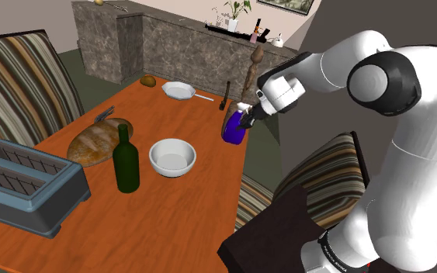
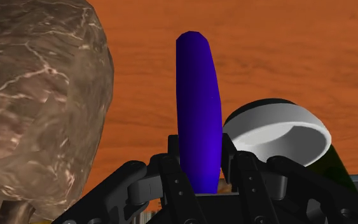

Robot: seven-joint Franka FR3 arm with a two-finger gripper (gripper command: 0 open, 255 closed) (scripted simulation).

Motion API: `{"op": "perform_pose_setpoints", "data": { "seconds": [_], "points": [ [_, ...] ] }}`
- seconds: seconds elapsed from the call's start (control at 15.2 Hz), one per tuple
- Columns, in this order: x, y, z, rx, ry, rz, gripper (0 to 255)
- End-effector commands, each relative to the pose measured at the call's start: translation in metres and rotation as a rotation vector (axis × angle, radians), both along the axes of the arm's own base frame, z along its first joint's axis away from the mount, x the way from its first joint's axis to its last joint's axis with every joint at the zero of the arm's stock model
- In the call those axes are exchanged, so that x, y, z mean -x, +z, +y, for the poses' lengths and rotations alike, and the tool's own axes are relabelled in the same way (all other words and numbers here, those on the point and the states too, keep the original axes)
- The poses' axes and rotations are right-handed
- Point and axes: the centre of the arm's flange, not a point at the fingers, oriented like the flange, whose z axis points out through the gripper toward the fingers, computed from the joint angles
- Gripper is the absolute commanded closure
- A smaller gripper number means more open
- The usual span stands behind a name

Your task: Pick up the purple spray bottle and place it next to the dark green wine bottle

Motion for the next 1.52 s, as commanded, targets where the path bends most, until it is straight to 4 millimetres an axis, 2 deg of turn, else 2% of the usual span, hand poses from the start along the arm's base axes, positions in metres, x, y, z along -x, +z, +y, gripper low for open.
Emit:
{"op": "perform_pose_setpoints", "data": {
  "seconds": [0.0, 1.45],
  "points": [
    [0.000, 0.010, 0.000, 0.000, 0.000, 0.000, 255],
    [0.000, 0.126, 0.000, 0.000, 0.000, 0.000, 255]
  ]
}}
